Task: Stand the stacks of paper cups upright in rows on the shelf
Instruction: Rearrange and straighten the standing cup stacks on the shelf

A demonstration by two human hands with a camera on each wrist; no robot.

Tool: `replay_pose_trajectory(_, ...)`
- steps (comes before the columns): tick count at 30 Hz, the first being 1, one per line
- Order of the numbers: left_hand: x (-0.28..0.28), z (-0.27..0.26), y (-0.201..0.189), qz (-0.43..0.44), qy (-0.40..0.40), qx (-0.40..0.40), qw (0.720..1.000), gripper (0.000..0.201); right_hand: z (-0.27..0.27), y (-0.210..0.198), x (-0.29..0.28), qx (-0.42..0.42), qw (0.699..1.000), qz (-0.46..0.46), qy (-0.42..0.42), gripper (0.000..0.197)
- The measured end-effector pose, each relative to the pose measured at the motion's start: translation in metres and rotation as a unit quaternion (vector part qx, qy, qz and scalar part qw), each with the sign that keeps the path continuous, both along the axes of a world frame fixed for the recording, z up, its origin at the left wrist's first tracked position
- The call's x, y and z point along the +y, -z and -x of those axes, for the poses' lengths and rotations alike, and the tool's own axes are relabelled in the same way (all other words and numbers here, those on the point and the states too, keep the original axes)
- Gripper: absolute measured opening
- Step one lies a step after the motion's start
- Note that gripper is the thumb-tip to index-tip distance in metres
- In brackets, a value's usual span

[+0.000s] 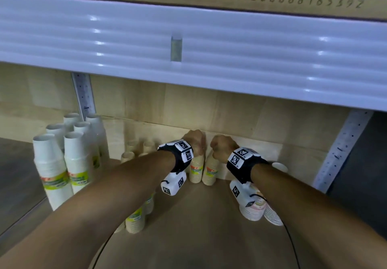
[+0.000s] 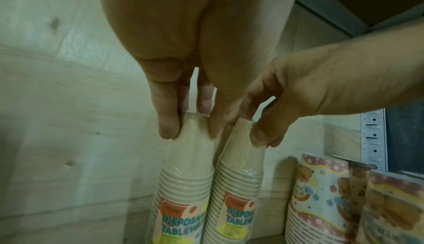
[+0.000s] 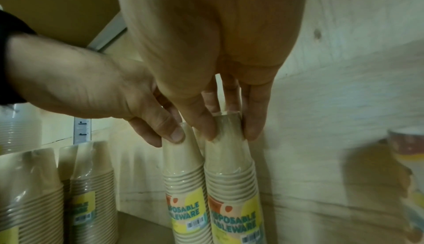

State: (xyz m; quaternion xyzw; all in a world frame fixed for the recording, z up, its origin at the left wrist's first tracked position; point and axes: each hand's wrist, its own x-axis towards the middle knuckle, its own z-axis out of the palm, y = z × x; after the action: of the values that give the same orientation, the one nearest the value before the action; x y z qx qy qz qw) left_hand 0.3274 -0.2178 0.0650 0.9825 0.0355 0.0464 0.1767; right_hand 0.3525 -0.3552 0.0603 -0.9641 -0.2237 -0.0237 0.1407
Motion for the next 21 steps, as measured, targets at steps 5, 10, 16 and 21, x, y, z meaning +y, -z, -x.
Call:
replay_pose_trajectory(5, -0.002, -0.010, 0.004, 0.007, -0.007, 0.011, 1.000, 0.024, -0.010, 0.005, 0.003, 0.016, 1.000, -0.002, -0.005, 0.029)
replay_pose_trajectory(10, -0.005, -0.013, 0.006, -0.029, -0.002, -0.007, 1.000, 0.023, -0.016, 0.013, 0.009, 0.020, 0.999, -0.029, -0.020, 0.034)
replay_pose_trajectory(16, -0.006, -0.007, 0.001, -0.054, 0.026, 0.008, 0.998, 0.024, -0.018, 0.015, 0.008, 0.014, 1.000, -0.025, -0.006, 0.018)
replay_pose_trajectory(21, -0.007, 0.005, -0.008, -0.053, 0.051, 0.017, 0.997, 0.030, -0.007, 0.005, -0.001, 0.002, 0.999, -0.032, 0.011, 0.035)
